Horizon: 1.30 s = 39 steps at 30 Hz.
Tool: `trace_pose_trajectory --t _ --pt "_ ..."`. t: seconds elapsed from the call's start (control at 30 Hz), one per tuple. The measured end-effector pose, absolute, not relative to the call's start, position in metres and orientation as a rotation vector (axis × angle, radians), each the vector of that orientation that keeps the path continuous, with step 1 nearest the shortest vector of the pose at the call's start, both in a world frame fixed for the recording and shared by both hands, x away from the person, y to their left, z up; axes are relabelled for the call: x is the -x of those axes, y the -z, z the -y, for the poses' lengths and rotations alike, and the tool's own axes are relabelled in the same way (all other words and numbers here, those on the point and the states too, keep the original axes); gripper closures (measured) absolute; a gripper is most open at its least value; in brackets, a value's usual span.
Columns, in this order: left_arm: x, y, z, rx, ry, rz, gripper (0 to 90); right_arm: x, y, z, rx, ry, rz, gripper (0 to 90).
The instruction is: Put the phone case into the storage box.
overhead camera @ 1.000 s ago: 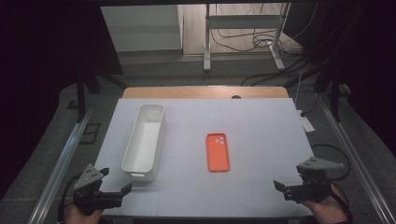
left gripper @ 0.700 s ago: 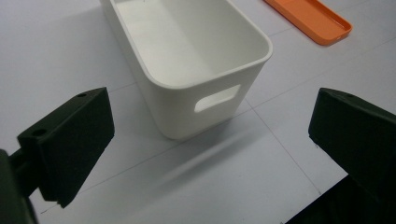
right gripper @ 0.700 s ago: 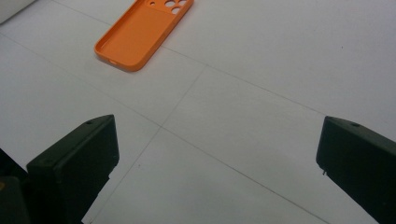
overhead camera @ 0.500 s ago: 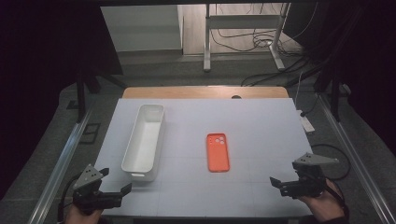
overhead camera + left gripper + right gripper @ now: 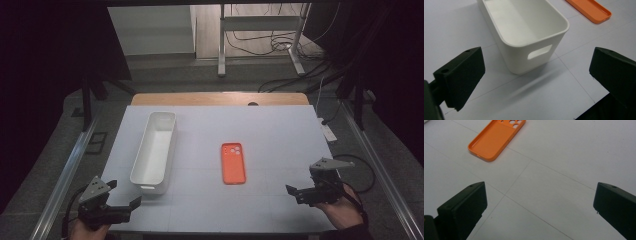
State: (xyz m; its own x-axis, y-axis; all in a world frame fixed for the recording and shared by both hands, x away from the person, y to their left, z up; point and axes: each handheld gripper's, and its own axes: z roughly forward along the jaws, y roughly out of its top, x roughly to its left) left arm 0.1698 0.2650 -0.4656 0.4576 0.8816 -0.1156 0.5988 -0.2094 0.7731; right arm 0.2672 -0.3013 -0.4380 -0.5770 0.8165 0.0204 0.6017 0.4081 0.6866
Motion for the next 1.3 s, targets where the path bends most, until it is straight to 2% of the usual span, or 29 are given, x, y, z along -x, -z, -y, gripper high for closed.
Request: trace_pose_trajectory --t 1.3 --pt "-0.17 0.466 -0.265 -1.925 -0.451 -1.241 1.0 -0.306 0.444 0.267 -1.161 -0.967 -2.433 0.0"
